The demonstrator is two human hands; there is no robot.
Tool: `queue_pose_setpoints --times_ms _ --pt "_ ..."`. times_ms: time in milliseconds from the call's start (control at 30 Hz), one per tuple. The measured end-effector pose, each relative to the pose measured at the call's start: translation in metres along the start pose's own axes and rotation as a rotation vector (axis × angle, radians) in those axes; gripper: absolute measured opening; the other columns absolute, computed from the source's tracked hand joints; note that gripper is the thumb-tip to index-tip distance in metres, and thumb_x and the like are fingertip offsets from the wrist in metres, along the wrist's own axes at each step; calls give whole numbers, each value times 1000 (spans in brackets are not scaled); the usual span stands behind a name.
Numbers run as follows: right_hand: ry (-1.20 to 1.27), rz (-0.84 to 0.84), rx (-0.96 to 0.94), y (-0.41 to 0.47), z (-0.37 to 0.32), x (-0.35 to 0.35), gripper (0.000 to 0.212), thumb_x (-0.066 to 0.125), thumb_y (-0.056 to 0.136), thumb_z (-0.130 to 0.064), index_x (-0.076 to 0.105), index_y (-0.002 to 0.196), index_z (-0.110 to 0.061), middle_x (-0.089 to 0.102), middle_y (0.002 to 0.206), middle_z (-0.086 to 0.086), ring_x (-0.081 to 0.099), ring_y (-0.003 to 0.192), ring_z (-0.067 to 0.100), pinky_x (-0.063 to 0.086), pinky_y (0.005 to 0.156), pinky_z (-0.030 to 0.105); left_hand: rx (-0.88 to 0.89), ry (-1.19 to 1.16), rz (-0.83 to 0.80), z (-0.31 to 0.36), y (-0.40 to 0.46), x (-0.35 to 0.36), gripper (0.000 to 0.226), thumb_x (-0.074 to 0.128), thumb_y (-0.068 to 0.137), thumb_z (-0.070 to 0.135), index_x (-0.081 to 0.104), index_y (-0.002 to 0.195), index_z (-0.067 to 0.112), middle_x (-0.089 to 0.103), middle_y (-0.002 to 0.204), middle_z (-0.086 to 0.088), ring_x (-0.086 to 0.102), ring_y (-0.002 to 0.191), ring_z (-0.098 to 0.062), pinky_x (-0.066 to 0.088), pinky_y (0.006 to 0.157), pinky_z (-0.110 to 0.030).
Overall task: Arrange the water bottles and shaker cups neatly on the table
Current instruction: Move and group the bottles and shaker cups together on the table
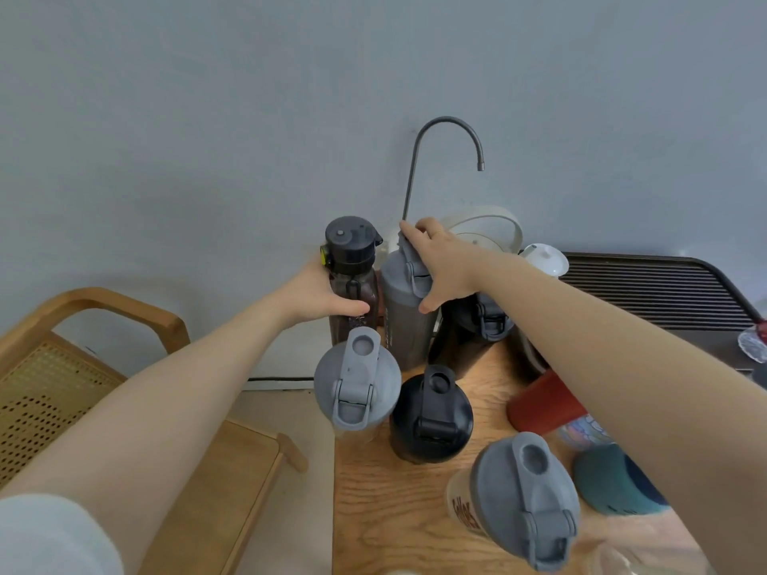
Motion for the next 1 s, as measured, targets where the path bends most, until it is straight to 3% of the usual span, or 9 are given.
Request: queue_pose_setpoints --times_ms 167,367,433,567,733,800,867,933,1000 --pt "-9 150 9 -12 -1 9 101 74 67 -25 12 145 -11 30 134 14 32 125 34 41 97 42 32 -11 -10 0 -8 -2 37 72 74 0 53 93 26 60 89 10 54 79 7 41 61 0" --pt "-124 147 75 -22 -9 7 98 81 61 -44 26 134 -8 36 132 12 41 120 31 40 93 41 38 -56 -39 8 -11 2 43 70 76 -2 49 86 34 58 88 11 56 72 13 41 59 2" --pt "-145 200 109 -23 -12 10 97 79 60 -49 28 132 -8 39 130 11 43 120 30 34 101 43 38 -73 -37 8 -14 3 45 69 77 -2 46 87 35 56 89 13 54 72 13 41 59 3" --pt "-118 293 197 -25 -14 25 99 74 60 -58 28 133 -10 41 133 9 37 130 29 3 115 51 38 -100 -10 6 -17 5 45 69 78 1 42 97 32 52 91 17 49 81 9 40 61 -1" --pt "-57 263 168 -33 -13 27 112 73 57 -64 18 141 -15 37 143 8 26 139 27 -3 114 57 -20 -123 -21 9 -21 7 48 67 80 1 38 102 32 51 96 15 49 86 7 44 83 -15" --pt "21 230 142 -41 -7 21 122 73 57 -64 3 147 -20 29 150 10 20 142 28 2 116 57 -28 -133 25 8 -24 8 64 70 78 3 30 122 26 47 108 14 49 97 3 40 93 -20" --pt "92 248 140 -53 6 15 122 73 58 -63 1 148 -23 26 152 10 21 142 31 10 116 53 -38 -178 114 5 -25 8 103 74 75 8 -1 144 21 32 134 8 36 122 -6 29 103 -28" --pt "125 232 163 -63 26 15 114 75 60 -59 11 147 -23 23 153 8 20 142 31 16 115 51 -31 -190 191 3 -25 6 119 76 73 14 -19 144 24 13 152 1 19 137 -13 20 109 -32" --pt "134 106 195 -72 43 24 111 78 64 -47 11 148 -21 13 156 8 14 143 31 17 116 48 -26 -164 253 2 -24 4 123 78 71 19 -20 144 26 5 156 -6 13 142 -20 17 110 -34"
Point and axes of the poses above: each hand's wrist, its own y-axis towards the middle knuckle, its own x-axis out of the palm, z = x × y, the point moved 3 cm from there along y, towards the middle knuckle
